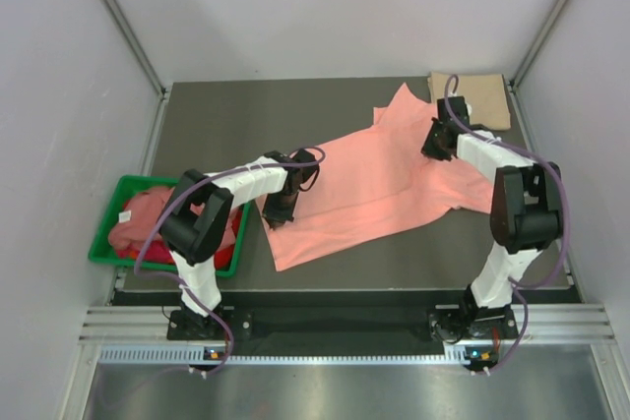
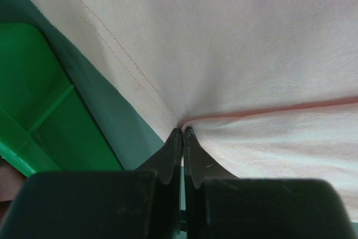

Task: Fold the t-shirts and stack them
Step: Fold the tshirt

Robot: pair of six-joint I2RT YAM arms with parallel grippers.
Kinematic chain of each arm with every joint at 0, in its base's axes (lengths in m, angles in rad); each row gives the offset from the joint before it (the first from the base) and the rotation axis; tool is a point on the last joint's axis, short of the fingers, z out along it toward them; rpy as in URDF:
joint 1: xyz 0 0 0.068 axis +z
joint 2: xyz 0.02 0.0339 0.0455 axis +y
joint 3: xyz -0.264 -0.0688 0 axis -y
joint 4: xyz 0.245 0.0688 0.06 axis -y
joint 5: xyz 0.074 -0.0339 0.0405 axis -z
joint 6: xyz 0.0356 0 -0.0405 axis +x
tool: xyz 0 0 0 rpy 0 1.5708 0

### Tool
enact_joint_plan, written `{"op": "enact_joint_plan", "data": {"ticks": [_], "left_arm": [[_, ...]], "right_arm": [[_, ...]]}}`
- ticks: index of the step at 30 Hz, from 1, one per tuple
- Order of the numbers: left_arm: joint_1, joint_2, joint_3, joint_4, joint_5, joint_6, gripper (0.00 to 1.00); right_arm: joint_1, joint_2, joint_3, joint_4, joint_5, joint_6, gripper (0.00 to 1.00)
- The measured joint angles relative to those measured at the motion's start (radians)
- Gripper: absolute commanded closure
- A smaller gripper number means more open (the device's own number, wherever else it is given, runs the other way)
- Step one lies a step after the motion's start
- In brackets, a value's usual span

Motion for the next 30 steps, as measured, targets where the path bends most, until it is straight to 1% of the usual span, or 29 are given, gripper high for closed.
{"op": "enact_joint_plan", "data": {"ticks": [9,14,18,20,21,23,24,27,30], "left_arm": [[-0.001,0.000,0.000,-0.005,-0.016,-0.018,1.00],[-0.008,0.001,-0.003,-0.005,-0.025,-0.018,1.00],[-0.014,0.001,-0.004,-0.005,-0.034,-0.018,1.00],[-0.017,0.002,-0.004,-0.005,-0.038,-0.018,1.00],[-0.018,0.002,-0.004,-0.005,-0.039,-0.018,1.00],[-0.019,0.002,-0.004,-0.005,-0.041,-0.018,1.00],[-0.019,0.002,-0.004,-0.006,-0.042,-0.018,1.00],[-0.023,0.002,-0.004,-0.007,-0.044,-0.018,1.00],[-0.029,0.002,-0.004,-0.009,-0.050,-0.021,1.00]], "right_arm": [[0.060,0.062,0.061,-0.021,0.046,-0.105,1.00],[0.083,0.120,0.126,-0.037,0.061,-0.165,0.99],[0.095,0.132,0.132,-0.043,0.074,-0.211,0.98],[0.098,0.138,0.144,-0.049,0.076,-0.231,0.95],[0.100,0.145,0.154,-0.053,0.077,-0.242,0.87],[0.102,0.158,0.172,-0.062,0.081,-0.260,0.80],[0.103,0.162,0.178,-0.068,0.087,-0.268,0.72],[0.103,0.161,0.181,-0.079,0.108,-0.277,0.66],[0.093,0.154,0.198,-0.117,0.124,-0.271,0.63]]}}
